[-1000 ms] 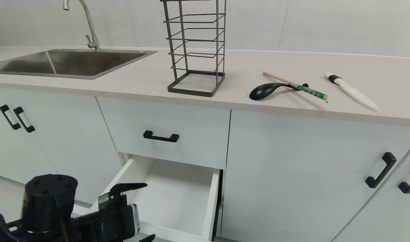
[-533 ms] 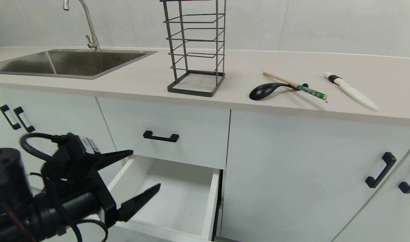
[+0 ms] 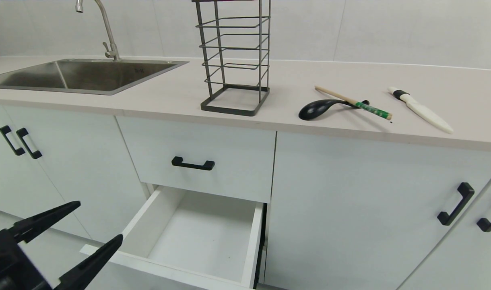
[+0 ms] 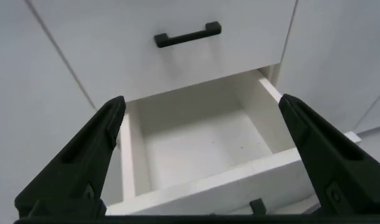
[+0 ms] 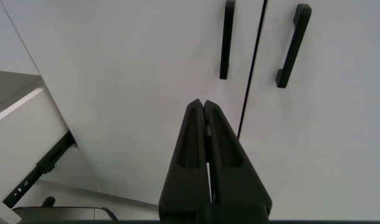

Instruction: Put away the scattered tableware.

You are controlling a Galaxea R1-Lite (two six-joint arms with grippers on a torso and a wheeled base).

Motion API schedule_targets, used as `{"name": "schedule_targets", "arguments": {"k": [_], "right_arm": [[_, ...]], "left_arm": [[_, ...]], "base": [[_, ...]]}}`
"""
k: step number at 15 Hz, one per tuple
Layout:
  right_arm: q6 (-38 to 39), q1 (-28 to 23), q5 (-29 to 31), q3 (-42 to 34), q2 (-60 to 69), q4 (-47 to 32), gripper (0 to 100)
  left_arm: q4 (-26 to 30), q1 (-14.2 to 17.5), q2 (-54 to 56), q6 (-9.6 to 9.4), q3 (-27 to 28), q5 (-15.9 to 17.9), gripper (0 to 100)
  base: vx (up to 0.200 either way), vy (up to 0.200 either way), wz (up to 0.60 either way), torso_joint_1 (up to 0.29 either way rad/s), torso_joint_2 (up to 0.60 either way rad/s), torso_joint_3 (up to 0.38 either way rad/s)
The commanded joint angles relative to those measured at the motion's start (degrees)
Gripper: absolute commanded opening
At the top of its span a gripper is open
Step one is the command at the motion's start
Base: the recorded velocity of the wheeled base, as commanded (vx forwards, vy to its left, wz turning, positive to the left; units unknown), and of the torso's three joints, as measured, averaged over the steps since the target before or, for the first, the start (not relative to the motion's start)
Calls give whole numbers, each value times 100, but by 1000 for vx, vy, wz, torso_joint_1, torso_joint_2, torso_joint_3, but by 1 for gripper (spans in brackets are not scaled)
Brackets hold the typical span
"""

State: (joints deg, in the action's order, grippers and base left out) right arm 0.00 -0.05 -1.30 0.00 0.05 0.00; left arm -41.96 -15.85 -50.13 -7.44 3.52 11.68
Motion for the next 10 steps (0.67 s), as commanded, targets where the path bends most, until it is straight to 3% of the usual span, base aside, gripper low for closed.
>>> {"name": "schedule_targets", "arguments": {"k": [1,4,6,10], "right_arm": [[0,-4,-1,0,-5,0,0],[0,-4,-1,0,-5,0,0],[0,-4,-1,0,-5,0,0],[0,-4,-1,0,-5,0,0]], "left_arm": [[1050,513,2156,-302,-229,-307,100],[3009,961,3633,-337,157,-412,100],[3651,1049,4037,-302,210,-438,100],[3800,1497,4732,-311,-352,-430,100]], "base": [[0,0,0,0,0,0],[0,0,0,0,0,0],[0,0,0,0,0,0],[0,0,0,0,0,0]]}}
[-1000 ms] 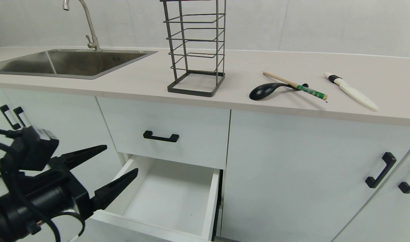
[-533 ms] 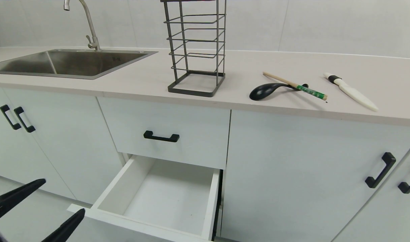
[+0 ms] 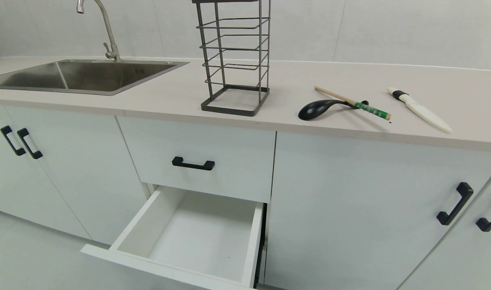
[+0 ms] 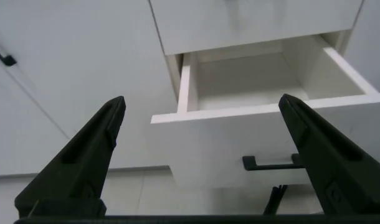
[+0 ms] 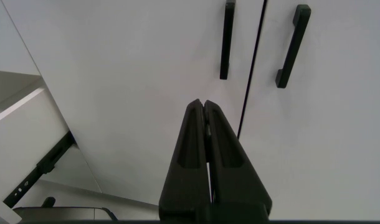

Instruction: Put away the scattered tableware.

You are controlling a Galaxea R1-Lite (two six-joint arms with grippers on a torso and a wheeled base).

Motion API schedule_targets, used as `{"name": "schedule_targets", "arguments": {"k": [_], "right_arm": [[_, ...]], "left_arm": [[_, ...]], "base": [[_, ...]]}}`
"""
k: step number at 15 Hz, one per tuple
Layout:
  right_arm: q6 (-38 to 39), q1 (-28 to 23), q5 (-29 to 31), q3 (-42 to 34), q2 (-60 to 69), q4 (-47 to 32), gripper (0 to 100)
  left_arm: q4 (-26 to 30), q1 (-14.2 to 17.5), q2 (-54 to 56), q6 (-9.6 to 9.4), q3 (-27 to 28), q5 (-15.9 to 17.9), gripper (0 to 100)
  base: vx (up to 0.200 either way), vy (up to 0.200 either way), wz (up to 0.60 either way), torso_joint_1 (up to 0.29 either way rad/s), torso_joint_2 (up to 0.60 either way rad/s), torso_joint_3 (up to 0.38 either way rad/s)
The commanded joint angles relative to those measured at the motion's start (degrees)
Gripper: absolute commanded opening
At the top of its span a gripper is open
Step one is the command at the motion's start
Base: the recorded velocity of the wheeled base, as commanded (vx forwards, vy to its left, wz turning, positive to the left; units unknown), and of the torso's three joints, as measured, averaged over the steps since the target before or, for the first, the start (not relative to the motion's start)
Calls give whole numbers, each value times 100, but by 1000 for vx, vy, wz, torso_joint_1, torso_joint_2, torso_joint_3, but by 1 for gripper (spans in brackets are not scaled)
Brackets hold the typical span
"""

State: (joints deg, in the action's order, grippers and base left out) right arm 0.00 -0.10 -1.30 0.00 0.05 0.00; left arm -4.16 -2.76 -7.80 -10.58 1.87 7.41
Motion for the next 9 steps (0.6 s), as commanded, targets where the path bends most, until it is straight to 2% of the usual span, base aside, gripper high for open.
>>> {"name": "schedule_targets", "arguments": {"k": [1,3,5,6,7,8,9], "right_arm": [[0,1,-1,0,-5,0,0],[0,1,-1,0,-5,0,0],[0,1,-1,0,-5,0,0],[0,1,-1,0,-5,0,0],[0,1,-1,0,-5,0,0],[0,1,-1,0,-5,0,0],[0,1,-1,0,-5,0,0]], "left_arm": [[20,355,569,-5,-187,6,100],[47,363,578,21,-187,-20,100],[64,372,578,197,-187,-56,100],[293,346,604,469,-187,-100,100],[504,311,701,654,-169,-135,100],[504,284,780,988,-160,-170,100],[477,284,780,970,-169,-196,100]], "base": [[0,0,0,0,0,0],[0,0,0,0,0,0],[0,0,0,0,0,0],[0,0,0,0,0,0],[0,0,0,0,0,0],[0,0,0,0,0,0],[0,0,0,0,0,0]]}}
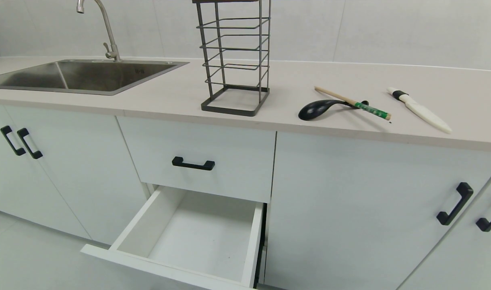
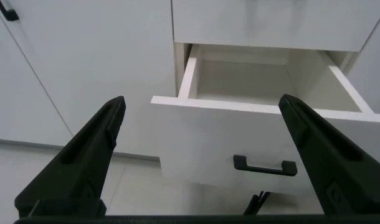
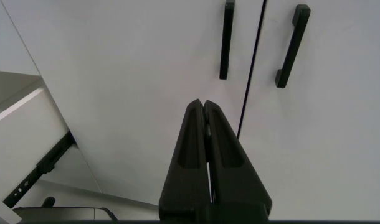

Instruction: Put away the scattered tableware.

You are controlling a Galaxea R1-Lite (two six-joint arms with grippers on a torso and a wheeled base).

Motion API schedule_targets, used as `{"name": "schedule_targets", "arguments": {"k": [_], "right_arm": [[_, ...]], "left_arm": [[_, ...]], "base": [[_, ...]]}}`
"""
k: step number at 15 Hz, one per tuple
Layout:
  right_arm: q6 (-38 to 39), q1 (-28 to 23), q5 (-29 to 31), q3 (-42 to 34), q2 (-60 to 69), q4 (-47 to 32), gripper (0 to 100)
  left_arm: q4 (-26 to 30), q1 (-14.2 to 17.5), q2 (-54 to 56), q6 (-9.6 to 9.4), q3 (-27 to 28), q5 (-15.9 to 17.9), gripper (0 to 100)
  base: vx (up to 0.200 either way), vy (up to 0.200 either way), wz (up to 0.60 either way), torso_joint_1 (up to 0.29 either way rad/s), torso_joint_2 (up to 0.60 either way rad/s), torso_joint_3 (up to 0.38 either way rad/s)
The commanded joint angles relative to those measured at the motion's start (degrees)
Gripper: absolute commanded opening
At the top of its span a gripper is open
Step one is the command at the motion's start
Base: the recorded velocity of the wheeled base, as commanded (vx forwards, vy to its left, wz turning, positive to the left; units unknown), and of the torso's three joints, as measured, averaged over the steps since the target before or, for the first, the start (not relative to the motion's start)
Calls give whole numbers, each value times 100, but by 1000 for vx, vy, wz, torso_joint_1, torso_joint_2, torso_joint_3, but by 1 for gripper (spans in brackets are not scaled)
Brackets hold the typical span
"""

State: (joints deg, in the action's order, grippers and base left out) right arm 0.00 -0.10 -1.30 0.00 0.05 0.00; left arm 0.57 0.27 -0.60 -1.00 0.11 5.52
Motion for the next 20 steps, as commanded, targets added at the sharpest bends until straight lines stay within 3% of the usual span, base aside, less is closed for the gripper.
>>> {"name": "schedule_targets", "arguments": {"k": [1,10,13,20], "right_arm": [[0,1,-1,0,-5,0,0],[-9,1,-1,0,-5,0,0],[-9,1,-1,0,-5,0,0],[-9,1,-1,0,-5,0,0]], "left_arm": [[-22,-18,60,12,-11,-7,100],[-31,-18,60,30,-11,-25,100],[-31,-18,60,47,-11,-280,100],[-31,-18,60,56,-11,-315,100]], "base": [[0,0,0,0,0,0],[0,0,0,0,0,0],[0,0,0,0,0,0],[0,0,0,218,-216,-137]]}}
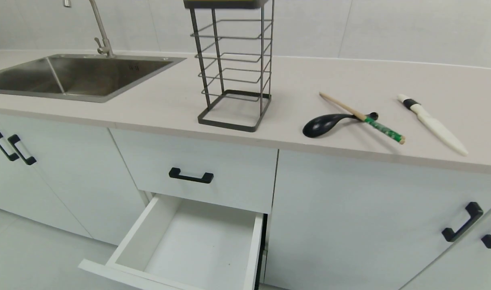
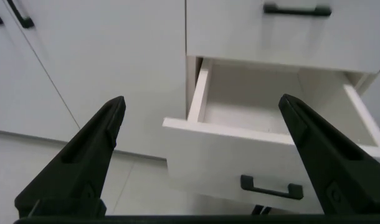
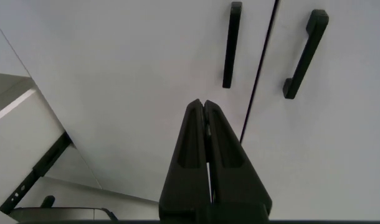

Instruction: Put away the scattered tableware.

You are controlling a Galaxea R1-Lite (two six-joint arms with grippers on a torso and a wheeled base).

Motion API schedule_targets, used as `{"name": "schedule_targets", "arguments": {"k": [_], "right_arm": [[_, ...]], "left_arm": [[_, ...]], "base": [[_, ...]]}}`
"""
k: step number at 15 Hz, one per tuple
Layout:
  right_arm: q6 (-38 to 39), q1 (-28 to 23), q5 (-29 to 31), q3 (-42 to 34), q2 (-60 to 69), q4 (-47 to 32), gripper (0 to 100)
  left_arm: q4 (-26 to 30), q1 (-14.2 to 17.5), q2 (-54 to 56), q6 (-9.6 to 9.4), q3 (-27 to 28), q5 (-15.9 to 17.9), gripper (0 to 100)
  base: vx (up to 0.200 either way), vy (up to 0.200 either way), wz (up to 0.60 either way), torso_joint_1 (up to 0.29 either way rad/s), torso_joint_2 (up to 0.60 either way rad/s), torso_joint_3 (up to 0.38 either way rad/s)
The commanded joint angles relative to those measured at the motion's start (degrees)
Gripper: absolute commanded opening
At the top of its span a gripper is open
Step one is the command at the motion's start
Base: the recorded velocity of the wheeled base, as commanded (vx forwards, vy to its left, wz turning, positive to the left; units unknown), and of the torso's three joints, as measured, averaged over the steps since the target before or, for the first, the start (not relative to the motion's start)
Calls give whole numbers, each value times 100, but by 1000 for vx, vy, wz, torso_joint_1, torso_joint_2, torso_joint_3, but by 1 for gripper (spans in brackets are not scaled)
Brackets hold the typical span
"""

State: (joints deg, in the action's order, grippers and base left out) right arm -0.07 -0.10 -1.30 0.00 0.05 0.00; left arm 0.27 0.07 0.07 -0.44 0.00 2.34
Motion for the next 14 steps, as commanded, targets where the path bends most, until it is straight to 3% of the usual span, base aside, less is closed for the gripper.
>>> {"name": "schedule_targets", "arguments": {"k": [1,10,14], "right_arm": [[-1,1,-1,0,-5,0,0],[-1,1,-1,0,-5,0,0],[-54,1,-19,0,-5,9,0]], "left_arm": [[0,1,-7,0,0,3,100],[0,-7,-7,0,0,3,100],[0,1,-7,0,0,3,100]], "base": [[0,0,0,173,-735,-193],[0,0,0,179,-506,-201],[0,0,0,383,-492,-239]]}}
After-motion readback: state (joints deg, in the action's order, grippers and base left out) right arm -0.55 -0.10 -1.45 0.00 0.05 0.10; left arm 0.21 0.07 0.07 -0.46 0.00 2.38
